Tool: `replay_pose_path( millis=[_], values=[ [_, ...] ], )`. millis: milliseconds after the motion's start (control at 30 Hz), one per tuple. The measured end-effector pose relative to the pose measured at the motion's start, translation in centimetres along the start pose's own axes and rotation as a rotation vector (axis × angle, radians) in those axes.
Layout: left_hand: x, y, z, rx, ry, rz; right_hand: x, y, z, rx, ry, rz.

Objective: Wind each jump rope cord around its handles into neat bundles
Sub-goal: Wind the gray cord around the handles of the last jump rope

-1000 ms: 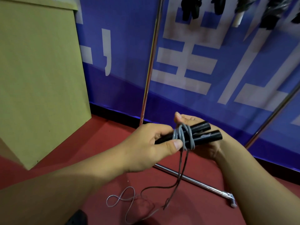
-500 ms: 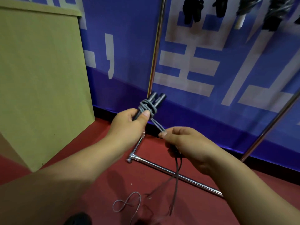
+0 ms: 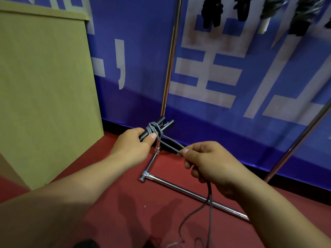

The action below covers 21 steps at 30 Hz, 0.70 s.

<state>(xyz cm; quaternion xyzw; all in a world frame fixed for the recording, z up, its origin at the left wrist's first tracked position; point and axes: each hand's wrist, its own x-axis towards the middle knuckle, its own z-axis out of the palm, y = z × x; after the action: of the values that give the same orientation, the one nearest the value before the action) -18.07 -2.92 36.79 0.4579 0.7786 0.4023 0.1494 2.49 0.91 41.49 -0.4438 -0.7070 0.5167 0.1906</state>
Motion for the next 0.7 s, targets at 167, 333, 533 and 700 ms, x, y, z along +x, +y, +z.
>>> replay_pose_path(
  millis=[167,333,533,700],
  values=[
    [1.0,-1.4,0.0,0.101,-0.022,-0.028,-0.5,-0.2,0.2,-0.195,0.134,-0.164],
    [1.0,-1.3,1.0,0.212,-0.183,0.006,-0.8,-0.6,0.4,-0.265,0.185,-0.259],
    [-0.7,-0.3,1.5,0.401,-0.532,0.129,-0.4,0.6,-0.9,-0.277,0.195,-0.201],
    [-2.5,1.5,1.9,0.524,-0.671,0.303,0.2,1.3,-1.5,-0.23,0.238,-0.233]
  ],
)
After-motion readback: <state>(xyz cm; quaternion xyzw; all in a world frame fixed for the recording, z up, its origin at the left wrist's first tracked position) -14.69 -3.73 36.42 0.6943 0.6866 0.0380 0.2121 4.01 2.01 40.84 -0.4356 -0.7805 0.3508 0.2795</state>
